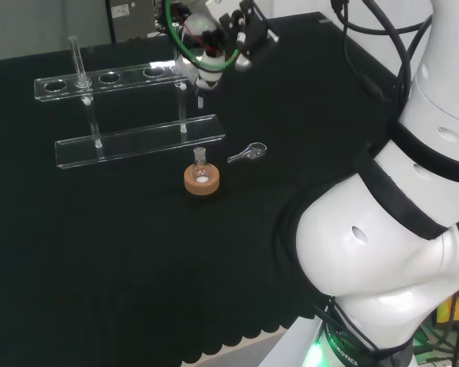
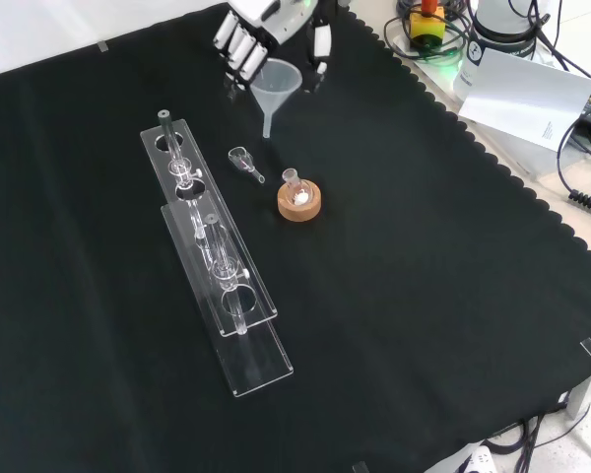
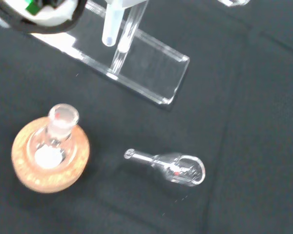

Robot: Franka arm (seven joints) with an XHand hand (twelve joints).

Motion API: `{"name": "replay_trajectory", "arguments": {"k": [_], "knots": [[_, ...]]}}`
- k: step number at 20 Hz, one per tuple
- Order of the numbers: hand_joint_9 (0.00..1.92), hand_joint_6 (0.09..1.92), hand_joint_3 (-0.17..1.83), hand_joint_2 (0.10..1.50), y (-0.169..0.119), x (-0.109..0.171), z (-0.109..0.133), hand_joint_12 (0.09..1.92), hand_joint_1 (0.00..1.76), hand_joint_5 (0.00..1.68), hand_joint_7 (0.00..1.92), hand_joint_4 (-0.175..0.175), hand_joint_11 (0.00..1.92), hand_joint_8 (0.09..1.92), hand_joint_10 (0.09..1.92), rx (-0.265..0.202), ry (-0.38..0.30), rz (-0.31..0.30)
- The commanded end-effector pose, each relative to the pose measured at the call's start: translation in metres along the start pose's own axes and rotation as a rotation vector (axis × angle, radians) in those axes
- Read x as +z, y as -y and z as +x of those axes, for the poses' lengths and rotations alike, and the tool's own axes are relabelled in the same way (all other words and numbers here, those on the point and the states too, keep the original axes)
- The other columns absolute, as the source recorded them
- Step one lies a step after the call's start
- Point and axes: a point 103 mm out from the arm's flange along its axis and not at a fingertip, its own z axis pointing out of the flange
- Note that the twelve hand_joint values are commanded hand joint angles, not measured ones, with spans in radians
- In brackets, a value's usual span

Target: Put the funnel back on the funnel stand.

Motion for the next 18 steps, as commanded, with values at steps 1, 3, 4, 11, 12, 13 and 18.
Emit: {"name": "replay_trajectory", "arguments": {"k": [1,3,4,11,12,13,18], "knots": [[0.76,0.09,0.54,0.68,-0.001,-0.019,-0.023,1.29,0.81,0.51,0.45,-0.035,0.47,0.68,0.54,0.026,-0.026,-0.013],[0.76,0.09,0.54,0.68,-0.006,-0.024,-0.03,1.29,0.81,0.51,0.45,-0.035,0.47,0.68,0.54,0.033,-0.036,-0.019],[0.76,0.09,0.54,0.68,-0.008,-0.026,-0.034,1.29,0.81,0.51,0.45,-0.035,0.47,0.68,0.54,0.036,-0.04,-0.022],[0.76,0.09,0.54,0.67,-0.029,-0.035,-0.054,1.29,0.81,0.51,0.45,-0.034,0.47,0.68,0.54,0.054,-0.05,-0.045],[0.76,0.09,0.54,0.67,-0.031,-0.035,-0.056,1.29,0.81,0.51,0.45,-0.034,0.47,0.68,0.54,0.057,-0.048,-0.044],[0.76,0.09,0.54,0.67,-0.035,-0.036,-0.058,1.29,0.81,0.51,0.45,-0.034,0.47,0.68,0.54,0.055,-0.051,-0.036],[0.76,0.09,0.55,0.67,-0.06,-0.039,-0.078,1.29,0.81,0.51,0.45,-0.034,0.47,0.68,0.54,0.053,-0.074,-0.028]]}}
